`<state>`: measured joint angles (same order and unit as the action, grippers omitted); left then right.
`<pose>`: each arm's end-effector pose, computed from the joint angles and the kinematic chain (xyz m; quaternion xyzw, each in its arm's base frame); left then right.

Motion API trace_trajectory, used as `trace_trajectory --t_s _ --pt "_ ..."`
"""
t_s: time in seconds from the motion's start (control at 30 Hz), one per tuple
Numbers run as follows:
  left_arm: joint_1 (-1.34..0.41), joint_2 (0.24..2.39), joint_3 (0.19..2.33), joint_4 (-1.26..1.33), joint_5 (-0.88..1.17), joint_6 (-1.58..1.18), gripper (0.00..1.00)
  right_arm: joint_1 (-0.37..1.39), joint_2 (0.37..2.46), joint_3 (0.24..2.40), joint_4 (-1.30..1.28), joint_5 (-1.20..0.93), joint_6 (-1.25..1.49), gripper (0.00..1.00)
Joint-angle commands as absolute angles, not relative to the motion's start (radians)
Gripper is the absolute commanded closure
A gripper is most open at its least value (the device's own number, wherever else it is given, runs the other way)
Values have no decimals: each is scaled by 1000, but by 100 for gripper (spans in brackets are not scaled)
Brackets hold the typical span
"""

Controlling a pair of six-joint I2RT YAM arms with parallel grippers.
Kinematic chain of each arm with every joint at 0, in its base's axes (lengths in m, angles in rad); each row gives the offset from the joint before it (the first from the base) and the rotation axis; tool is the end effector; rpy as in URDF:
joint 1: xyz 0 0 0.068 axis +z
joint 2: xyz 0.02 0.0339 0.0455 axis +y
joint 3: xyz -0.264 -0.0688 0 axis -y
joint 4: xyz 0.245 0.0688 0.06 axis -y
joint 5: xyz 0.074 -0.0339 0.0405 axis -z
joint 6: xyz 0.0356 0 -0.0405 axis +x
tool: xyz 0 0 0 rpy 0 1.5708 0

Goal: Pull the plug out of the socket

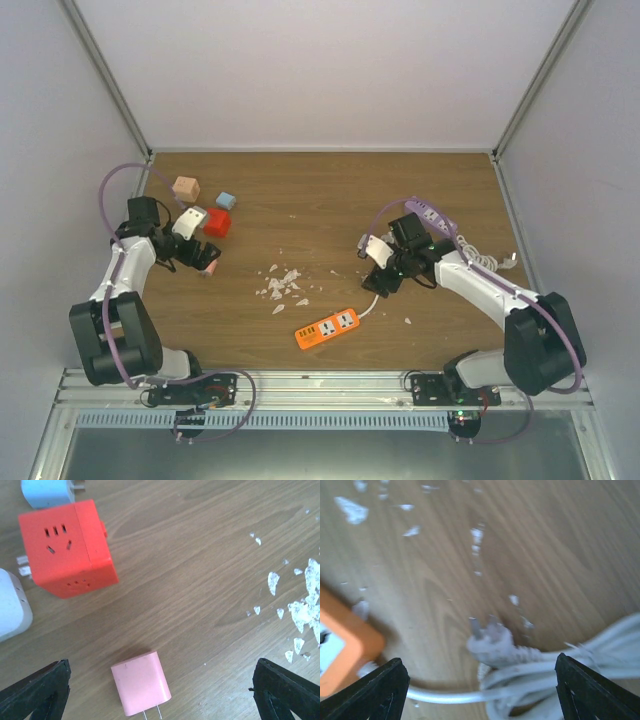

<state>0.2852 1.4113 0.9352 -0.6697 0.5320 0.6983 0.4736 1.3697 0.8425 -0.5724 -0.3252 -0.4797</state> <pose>0.2608 0.0576 0.2198 0.2477 0.9117 -0.1304 0.3007 0.2245 0.1278 0.2048 -0.4738 0.8353 0.1567 0.2308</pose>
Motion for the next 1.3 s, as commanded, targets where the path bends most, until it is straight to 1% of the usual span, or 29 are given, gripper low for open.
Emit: trace_trajectory --t_s 0.0,0.17,0.27,0.37,0.43,0.53,0.63,0.7,0.8,0.97,1.1,1.27 --pt "261 1352 977 -662 557 662 1 413 1366 821 -500 -191 -315 19" --pt "237 1322 975 -663 560 651 1 374 1453 832 -486 -109 -279 17" --pt "231 1319 973 -660 560 647 1 366 1496 833 -480 -113 -285 17" --pt "227 1323 977 -660 561 646 1 360 1548 834 -475 -118 -311 20" --pt "227 1328 980 -657 564 646 1 339 1590 845 -476 -138 -333 26" --pt "226 1329 978 -652 567 646 1 291 1639 883 -488 -185 -364 41" --pt "225 1334 972 -643 569 646 1 243 1687 918 -479 -195 -426 52" --pt "226 1337 972 -641 569 648 1 211 1728 952 -477 -202 -470 59" --pt "225 1344 972 -637 571 652 1 175 1801 1028 -480 -202 -546 67" --pt "226 1358 965 -625 572 653 1 158 1941 1182 -470 -196 -661 71" --pt "226 1360 959 -622 561 660 1 157 2069 1353 -488 -193 -695 71" --pt "225 1357 956 -620 557 662 1 163 2177 1530 -484 -196 -748 70"
